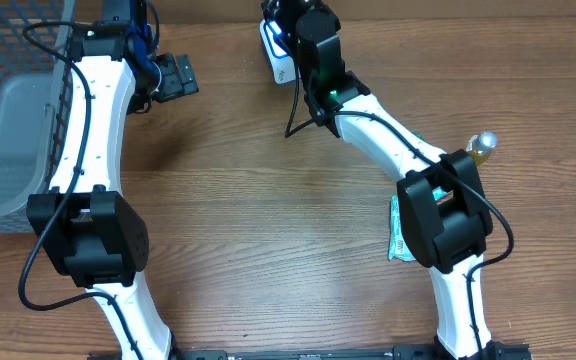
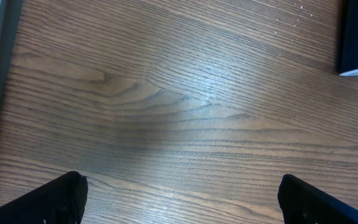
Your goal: Scan the item barcode
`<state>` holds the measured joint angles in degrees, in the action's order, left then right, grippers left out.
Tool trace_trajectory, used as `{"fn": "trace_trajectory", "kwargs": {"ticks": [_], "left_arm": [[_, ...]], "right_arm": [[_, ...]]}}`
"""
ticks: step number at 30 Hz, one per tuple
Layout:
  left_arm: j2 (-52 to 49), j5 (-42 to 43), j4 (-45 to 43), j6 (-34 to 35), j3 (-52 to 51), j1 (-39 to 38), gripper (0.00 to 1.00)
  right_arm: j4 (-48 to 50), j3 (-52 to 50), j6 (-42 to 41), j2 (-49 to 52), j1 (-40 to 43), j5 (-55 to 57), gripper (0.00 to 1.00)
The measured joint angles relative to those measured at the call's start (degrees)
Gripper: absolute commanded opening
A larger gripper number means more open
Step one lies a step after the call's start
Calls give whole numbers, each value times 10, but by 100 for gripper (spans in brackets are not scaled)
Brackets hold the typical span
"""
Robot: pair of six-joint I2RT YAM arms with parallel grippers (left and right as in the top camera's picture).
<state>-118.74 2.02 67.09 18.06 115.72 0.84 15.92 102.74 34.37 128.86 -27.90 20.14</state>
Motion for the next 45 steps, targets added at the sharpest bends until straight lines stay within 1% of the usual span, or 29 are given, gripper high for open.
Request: {"fn": "trace_trajectory", "kwargs": {"ticks": [5, 11, 19, 30, 39, 45], "left_arm": [[0, 0, 0, 0, 0, 0, 99], [0, 0, 0, 0, 0, 0, 99], [0, 0, 0, 0, 0, 0, 99], [0, -2, 0, 0, 0, 0, 100], [0, -2, 0, 0, 0, 0, 100], [0, -2, 0, 0, 0, 0, 100]], "right_arm": [[18, 0, 2, 23, -5, 17, 4], [8, 0, -2, 41, -17, 25, 4], [-45, 0, -32, 42, -21, 22, 4], [-99, 0, -70, 42, -34, -13, 4], [-97, 0, -104, 42, -36, -17, 4], [-70, 0, -110, 41, -35, -14, 4]]}}
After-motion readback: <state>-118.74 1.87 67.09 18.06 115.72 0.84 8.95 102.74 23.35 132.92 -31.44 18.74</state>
